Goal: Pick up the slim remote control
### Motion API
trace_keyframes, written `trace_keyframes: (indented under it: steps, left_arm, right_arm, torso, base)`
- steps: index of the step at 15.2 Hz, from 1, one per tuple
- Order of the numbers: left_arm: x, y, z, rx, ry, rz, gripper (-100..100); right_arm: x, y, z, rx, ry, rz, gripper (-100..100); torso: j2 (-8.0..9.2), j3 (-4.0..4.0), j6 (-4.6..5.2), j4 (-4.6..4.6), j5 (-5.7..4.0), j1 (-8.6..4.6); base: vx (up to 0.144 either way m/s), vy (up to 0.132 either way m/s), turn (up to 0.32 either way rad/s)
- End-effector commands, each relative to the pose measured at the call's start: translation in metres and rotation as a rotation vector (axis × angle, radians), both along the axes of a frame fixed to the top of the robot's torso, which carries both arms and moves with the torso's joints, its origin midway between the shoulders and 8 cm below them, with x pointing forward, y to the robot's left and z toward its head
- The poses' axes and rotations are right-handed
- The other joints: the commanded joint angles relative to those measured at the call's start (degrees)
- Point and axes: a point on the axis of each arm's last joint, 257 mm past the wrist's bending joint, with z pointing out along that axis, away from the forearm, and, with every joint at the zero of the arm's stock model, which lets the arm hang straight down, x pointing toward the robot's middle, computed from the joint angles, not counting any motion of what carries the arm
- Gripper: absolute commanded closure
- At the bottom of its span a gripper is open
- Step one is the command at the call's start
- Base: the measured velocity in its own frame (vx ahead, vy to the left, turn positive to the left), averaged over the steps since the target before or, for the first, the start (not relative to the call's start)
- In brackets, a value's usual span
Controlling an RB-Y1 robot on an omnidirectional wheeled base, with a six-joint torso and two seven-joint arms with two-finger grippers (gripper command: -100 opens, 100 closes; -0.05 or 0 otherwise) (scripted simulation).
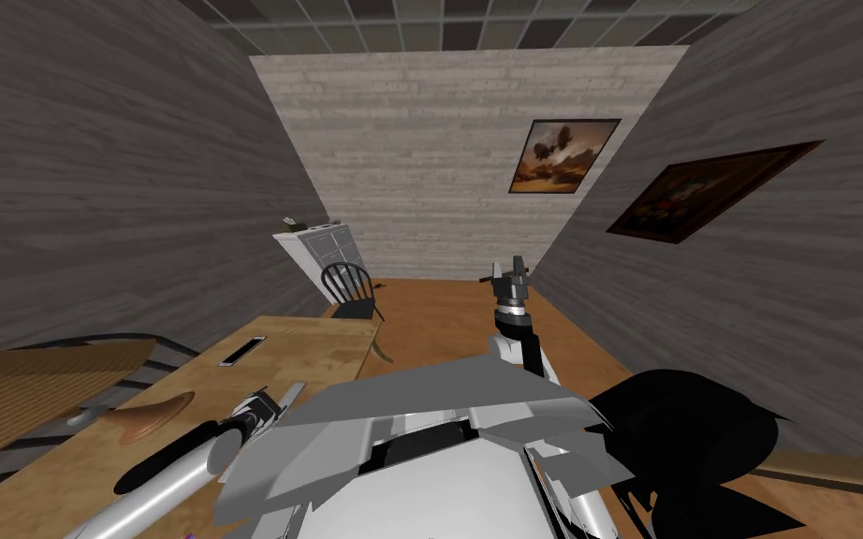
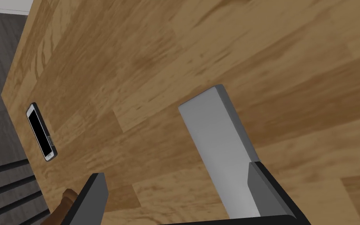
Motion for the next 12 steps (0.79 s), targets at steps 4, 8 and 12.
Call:
trace_keyframes:
  steps: [4, 8, 12]
  left_arm:
    - [-0.038, 0.008, -0.021, -0.091, 0.088, 0.090, -100]
    - [-0.061, 0.009, -0.031, -0.144, 0.136, 0.140, -100]
    - [-0.098, 0.012, -0.044, -0.230, 0.196, 0.233, -100]
  right_arm:
    - [0.000, 0.000, 0.000, 0.000, 0.000, 0.000, 0]
    - [0.000, 0.000, 0.000, 0.000, 0.000, 0.000, 0]
    - [0.000, 0.000, 0.000, 0.000, 0.000, 0.000, 0]
  torso:
    - [-0.02, -0.01, 0.00, 0.00, 0.00, -0.01]
    - [-0.01, -0.01, -0.01, 0.00, 0.01, 0.00]
    - [0.01, 0.01, -0.01, 0.00, 0.00, -0.01]
  base:
    - [0.045, 0.015, -0.083]
    - [0.037, 0.018, -0.063]
    - [0.036, 0.018, -0.072]
